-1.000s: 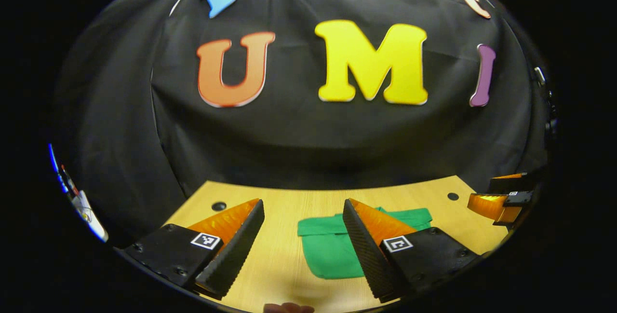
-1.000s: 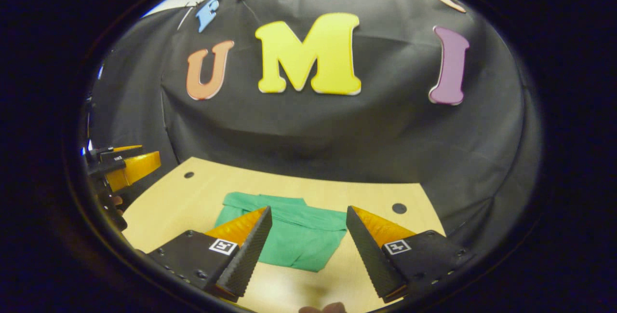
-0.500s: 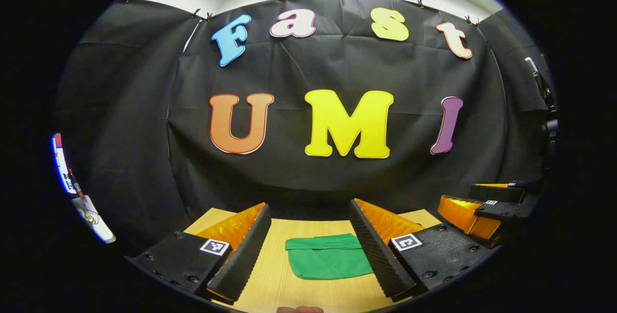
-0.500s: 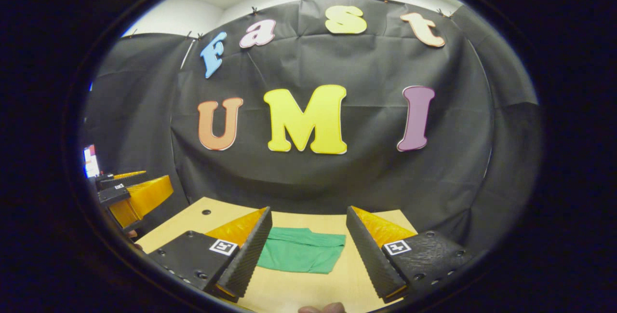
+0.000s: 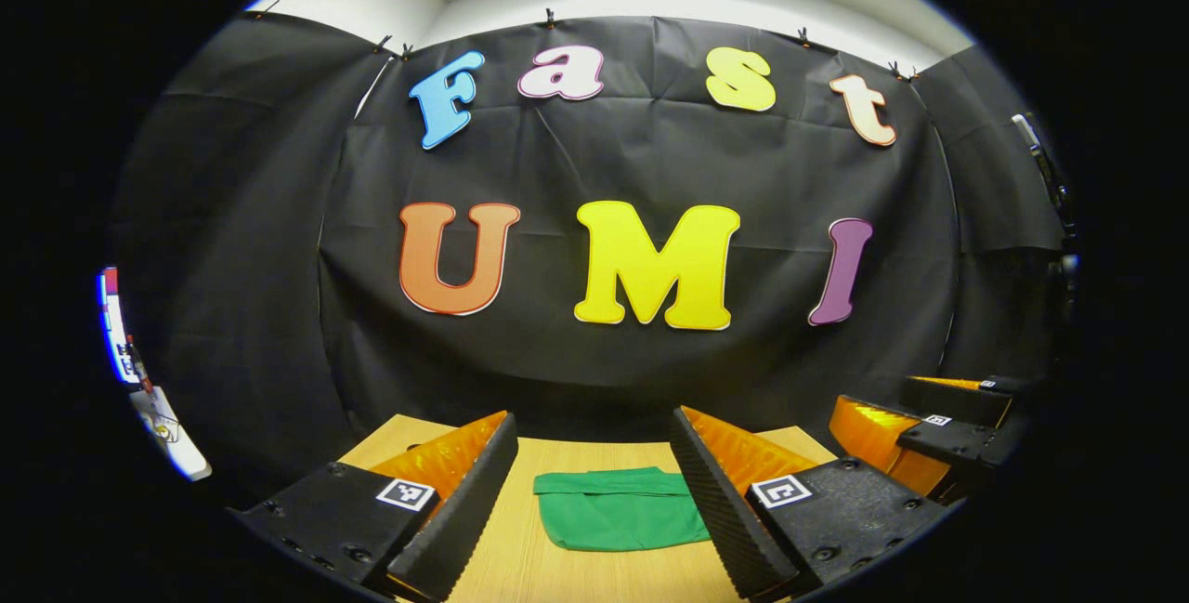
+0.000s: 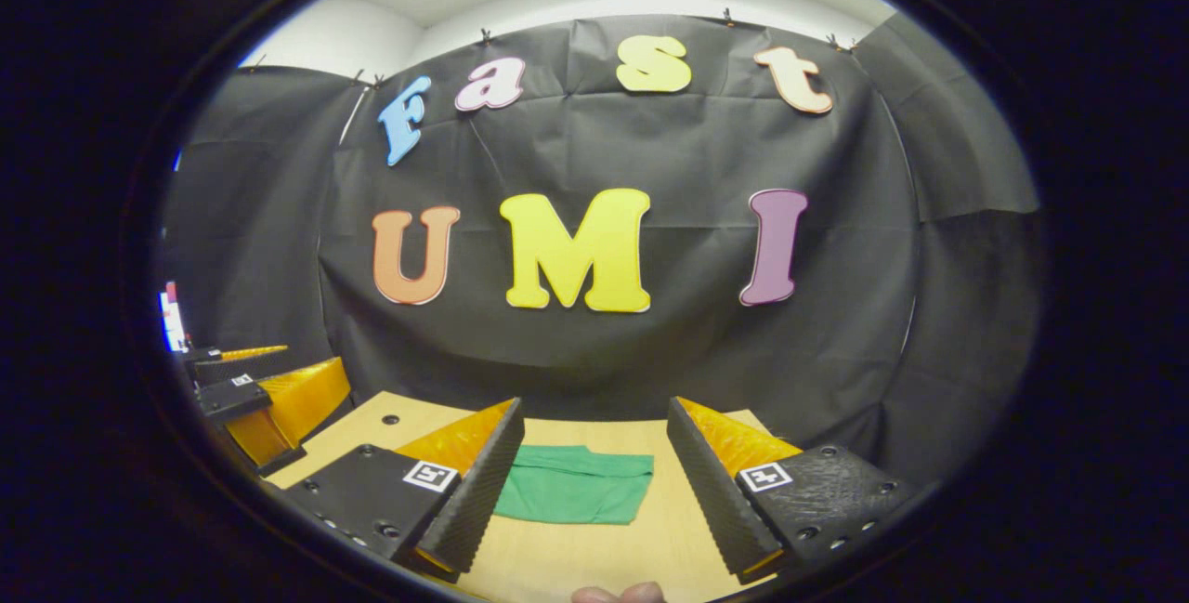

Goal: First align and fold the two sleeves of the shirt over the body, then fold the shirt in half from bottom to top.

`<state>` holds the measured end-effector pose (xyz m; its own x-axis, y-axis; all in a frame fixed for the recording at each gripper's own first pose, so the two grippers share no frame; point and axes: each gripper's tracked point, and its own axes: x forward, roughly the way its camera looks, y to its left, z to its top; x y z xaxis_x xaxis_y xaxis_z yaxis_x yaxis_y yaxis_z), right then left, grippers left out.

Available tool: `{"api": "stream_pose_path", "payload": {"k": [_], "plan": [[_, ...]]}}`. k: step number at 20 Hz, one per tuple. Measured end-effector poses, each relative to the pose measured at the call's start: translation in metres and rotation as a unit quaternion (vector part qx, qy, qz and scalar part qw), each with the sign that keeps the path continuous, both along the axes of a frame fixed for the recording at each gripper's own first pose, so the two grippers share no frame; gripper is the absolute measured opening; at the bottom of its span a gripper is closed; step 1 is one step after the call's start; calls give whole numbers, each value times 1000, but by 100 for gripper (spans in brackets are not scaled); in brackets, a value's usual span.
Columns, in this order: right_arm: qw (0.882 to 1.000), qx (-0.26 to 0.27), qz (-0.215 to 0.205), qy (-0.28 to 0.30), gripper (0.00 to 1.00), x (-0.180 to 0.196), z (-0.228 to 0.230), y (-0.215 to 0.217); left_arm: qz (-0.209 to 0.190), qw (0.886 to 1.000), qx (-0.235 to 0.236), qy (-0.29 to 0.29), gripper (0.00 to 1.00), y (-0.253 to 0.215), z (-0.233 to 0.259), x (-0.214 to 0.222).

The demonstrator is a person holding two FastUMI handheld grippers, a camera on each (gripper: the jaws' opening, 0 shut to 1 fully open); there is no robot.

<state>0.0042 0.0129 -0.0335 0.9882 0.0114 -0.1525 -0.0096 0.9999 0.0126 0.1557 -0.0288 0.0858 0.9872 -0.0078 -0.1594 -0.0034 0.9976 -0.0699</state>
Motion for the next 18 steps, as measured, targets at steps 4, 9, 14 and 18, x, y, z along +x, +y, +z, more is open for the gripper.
{"api": "stream_pose_path", "payload": {"k": [4, 9, 14, 18], "plan": [[1000, -11, 2, -12, 94, 4, 8, 6, 3, 1000, -1, 2, 100, 3, -2, 5], [1000, -16, 14, -15, 92, 13, 9, 14, 5, 1000, 9, -1, 100, 6, -1, 12], [1000, -12, 19, -12, 92, 20, 7, 12, 10, 1000, 16, -1, 100, 3, -1, 18], [1000, -11, 17, -22, 94, 22, 10, 7, 10, 1000, 18, 1, 100, -3, -2, 18]]}}
